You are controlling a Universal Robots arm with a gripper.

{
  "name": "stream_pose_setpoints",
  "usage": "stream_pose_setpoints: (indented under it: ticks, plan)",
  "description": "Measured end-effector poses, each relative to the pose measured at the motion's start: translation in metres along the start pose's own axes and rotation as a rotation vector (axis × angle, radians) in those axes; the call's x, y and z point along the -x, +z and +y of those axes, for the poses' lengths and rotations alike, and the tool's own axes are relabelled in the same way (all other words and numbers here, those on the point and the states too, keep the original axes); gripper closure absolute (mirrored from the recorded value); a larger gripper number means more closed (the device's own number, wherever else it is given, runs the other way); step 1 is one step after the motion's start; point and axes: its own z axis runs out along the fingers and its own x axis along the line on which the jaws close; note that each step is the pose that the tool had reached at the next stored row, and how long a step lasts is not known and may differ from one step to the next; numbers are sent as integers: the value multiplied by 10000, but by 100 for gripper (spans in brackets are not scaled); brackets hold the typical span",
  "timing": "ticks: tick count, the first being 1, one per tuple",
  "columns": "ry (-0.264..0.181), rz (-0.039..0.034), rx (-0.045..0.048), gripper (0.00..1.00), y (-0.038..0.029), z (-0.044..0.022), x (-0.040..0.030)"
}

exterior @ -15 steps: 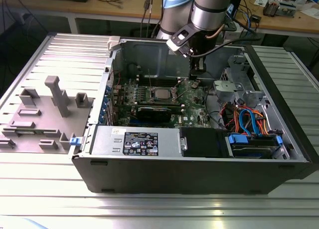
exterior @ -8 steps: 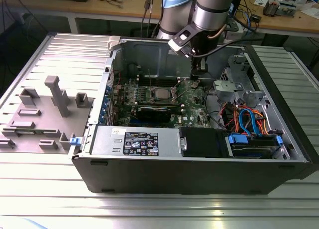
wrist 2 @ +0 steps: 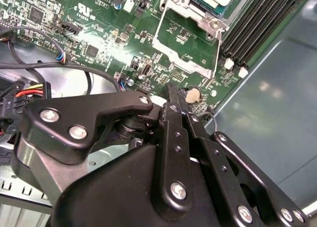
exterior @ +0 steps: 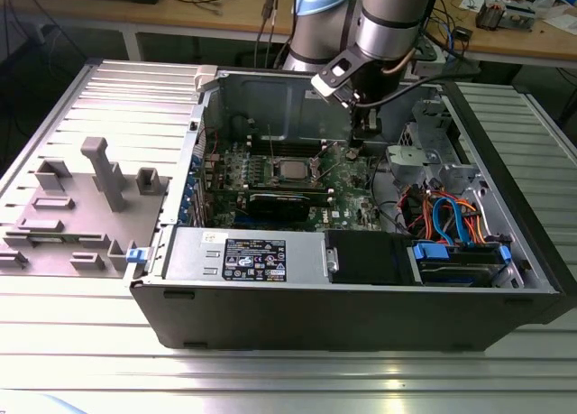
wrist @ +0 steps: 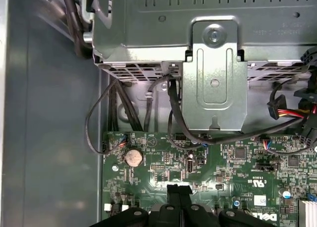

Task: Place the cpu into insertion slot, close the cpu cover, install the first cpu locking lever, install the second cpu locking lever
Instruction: 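Close the cpu cover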

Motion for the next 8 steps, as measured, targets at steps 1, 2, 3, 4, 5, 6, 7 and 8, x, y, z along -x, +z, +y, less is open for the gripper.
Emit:
stream_pose_setpoints:
  ticks: [1,2,3,4,5,6,7,8]
  plan:
    - [1,1,0,89,17,1,1]
    - [1,0,0,89,33,1,2]
    - [1,1,0,89,51,1,2]
    - [0,1,0,89,85,1,4]
    - [0,0,-1,89,103,1,5]
    - [0,1,-1,89,109,1,5]
    - [0,-2,-2,89,112,1,6]
    - [0,-2,-1,89,112,1,6]
